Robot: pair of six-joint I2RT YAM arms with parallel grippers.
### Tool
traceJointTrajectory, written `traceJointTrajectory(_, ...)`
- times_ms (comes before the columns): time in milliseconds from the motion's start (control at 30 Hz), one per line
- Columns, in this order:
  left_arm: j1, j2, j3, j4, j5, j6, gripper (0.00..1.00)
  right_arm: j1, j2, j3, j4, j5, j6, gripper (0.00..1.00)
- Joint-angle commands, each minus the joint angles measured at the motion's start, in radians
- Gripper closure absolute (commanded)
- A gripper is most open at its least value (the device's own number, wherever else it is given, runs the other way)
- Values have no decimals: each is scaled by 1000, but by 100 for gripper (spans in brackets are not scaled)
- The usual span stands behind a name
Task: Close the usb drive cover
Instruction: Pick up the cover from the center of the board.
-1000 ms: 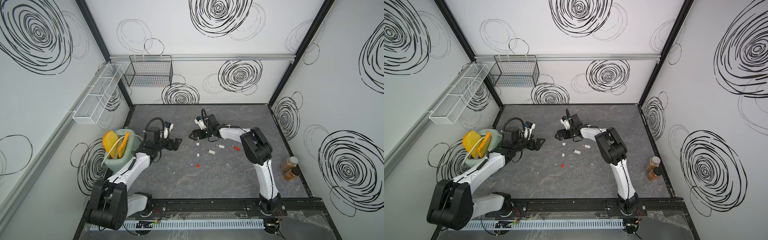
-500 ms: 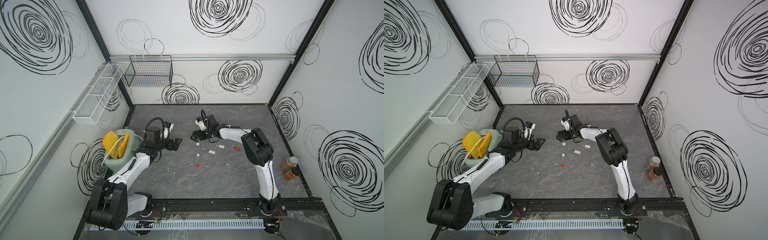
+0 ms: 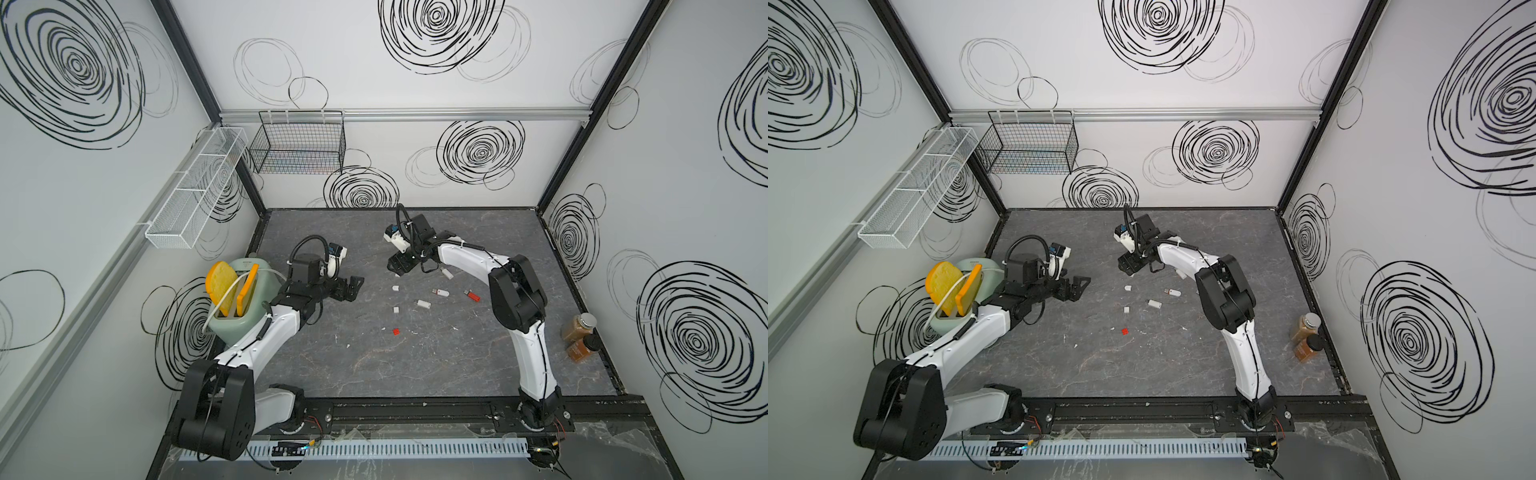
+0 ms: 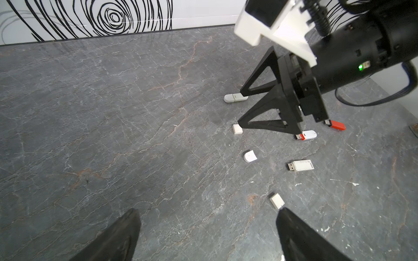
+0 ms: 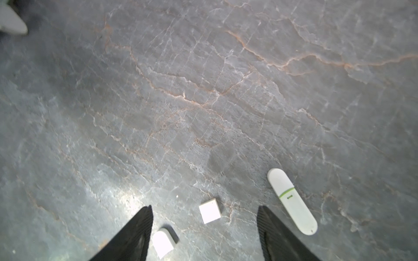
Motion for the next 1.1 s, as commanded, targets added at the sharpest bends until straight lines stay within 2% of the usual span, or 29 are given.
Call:
traceJointTrajectory(0,-4,-8,-2,43,14,25,2,-4,40,27,-115,-21,-160,30)
traceJointTrajectory(233,0,-10,-4,40,11,25,2,-1,63,12,-123,12,-208,35)
traceJointTrajectory(433,-3,1,3,39,13,25,2,-8,77,8,-113,16,-200,45)
traceJointTrajectory(1067,-6,6,2,40,10,26,2,-10,115,-7,-81,10,-200,50)
